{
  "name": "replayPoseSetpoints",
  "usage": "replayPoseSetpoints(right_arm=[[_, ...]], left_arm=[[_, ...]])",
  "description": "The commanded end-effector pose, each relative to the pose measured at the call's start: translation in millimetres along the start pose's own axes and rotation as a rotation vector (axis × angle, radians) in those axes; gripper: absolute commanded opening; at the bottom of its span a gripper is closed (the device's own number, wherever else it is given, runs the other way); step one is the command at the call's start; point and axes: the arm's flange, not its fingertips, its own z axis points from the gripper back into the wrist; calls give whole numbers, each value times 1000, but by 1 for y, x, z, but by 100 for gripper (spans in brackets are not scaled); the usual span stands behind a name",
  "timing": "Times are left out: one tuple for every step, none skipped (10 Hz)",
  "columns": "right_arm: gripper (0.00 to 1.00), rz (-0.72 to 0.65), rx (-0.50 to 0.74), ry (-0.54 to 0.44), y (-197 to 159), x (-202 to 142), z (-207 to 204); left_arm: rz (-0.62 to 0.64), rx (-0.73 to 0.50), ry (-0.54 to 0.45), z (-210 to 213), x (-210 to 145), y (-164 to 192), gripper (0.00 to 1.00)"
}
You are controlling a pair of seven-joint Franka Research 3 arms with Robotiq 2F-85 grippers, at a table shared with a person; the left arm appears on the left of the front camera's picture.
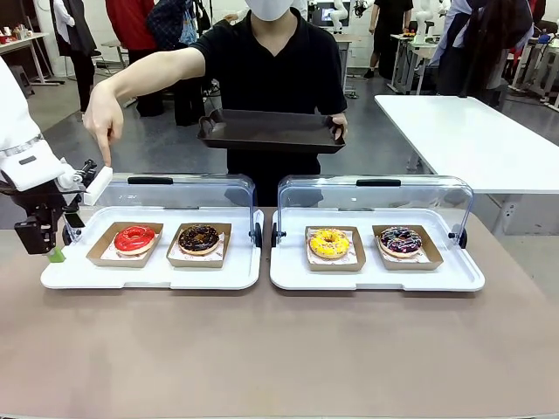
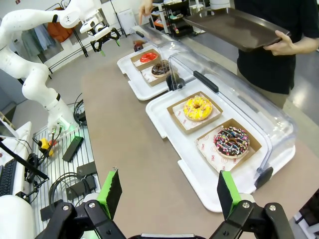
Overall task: Provide the desired donut to the person.
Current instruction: Pick up and lift the Paper togo box containing the Donut pointed at by the person.
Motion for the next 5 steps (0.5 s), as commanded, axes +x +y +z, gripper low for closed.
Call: replayPoseSetpoints(right_arm=[[100,6,7,-21,-1,1,0],[100,6,7,-21,-1,1,0],[100,6,7,-21,-1,1,0],[100,6,7,-21,-1,1,0],[100,6,7,-21,-1,1,0]], left_arm=[[0,0,0,0,0,0,100],[-67,-18,-8,-8,-1,11,100],[-83,-3,-18,-17,-3,21,100],[-105,6,-29,-25,-5,28,100],[-115,8,-38,-33,-7,35,100]])
